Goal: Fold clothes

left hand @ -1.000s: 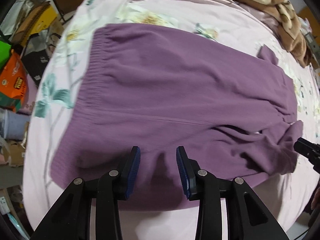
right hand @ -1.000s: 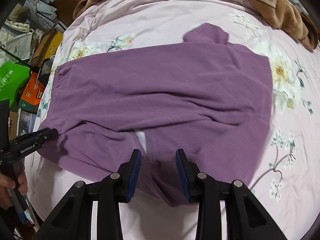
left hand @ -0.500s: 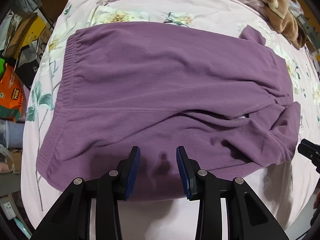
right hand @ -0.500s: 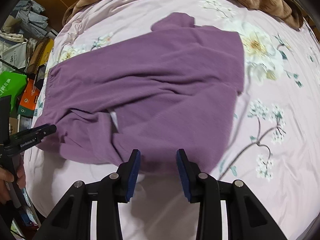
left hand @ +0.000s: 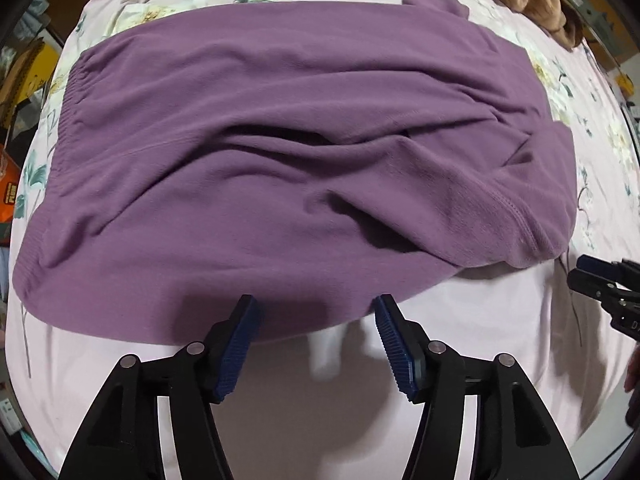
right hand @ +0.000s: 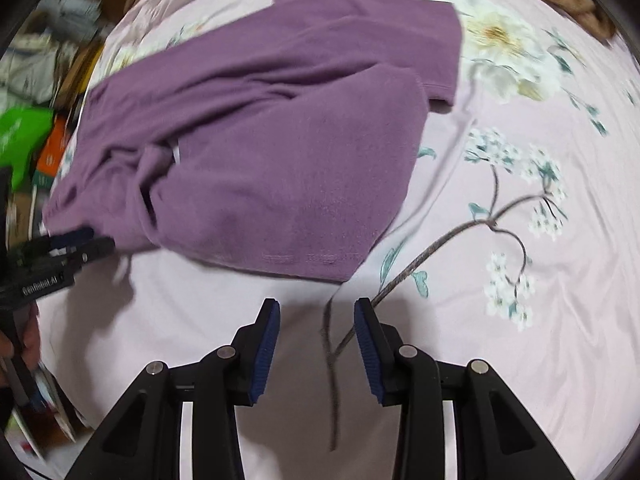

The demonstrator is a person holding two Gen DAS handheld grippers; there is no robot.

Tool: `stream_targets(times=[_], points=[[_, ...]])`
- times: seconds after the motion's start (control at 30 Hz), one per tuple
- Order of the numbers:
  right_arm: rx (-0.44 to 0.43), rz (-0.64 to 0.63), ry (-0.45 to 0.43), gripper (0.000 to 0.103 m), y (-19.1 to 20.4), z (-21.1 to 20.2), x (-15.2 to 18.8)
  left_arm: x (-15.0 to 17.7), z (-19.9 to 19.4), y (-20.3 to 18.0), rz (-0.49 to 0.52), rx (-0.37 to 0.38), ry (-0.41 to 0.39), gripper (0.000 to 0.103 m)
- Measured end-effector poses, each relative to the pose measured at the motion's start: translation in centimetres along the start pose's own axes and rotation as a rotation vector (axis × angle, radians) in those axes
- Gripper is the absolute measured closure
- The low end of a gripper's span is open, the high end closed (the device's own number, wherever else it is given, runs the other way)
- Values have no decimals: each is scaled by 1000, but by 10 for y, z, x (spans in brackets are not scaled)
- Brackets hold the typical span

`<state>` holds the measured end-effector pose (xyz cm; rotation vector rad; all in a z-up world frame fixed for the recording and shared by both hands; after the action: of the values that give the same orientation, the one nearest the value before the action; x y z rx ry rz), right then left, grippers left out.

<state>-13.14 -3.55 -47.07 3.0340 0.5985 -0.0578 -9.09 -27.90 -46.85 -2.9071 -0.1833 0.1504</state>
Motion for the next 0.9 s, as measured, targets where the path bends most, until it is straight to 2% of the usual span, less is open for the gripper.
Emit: stream_targets(times=[0.2,0.23,0.27,0.3,0.33,0.4,0.47,0.57,0.67,0.83,0.9], points=[[32,-172,-29,63,8,23,-17,0,9,1,-6,-3,-18,36],[40,-197,-51,66,9,22,-22,0,10,2,-7,-2,-19,36],[46,-219,-73,76,10,21,-27,0,11,3,-8,-1,-20,36],[31,-213,-111,99,9,11,-33,1,12,3,-9,0,-22,38],[15,-207,-148,98,9,1,-39,1,12,5,-12,-2,-23,43],[-27,-168,-198,99,4,-20,-48,2,9,9,-25,-8,-29,75],[-35,-133,-246,99,-5,-48,-59,1,0,13,-51,-2,-44,92],[-68,-108,-324,99,-11,-89,-77,-1,-12,19,-90,8,-66,93],[-77,-111,-386,99,-14,-110,-97,-6,-24,22,-97,3,-89,93],[-85,-134,-427,98,-2,-113,-148,-8,-31,21,-95,13,-102,93],[-125,-129,-418,96,14,-109,-176,3,-33,22,-107,22,-106,93]])
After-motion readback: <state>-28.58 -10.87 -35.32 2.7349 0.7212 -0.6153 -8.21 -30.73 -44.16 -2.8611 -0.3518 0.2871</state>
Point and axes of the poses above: each gripper's, at about its wrist camera, not at the fingertips, and z roughly the way its jaws point, y to its left, x to its underside, the point moved 10 cm from there along z, roughly the way its jaws point, and after that the axes turned 9 degrees about x, right-handed, at the moved point
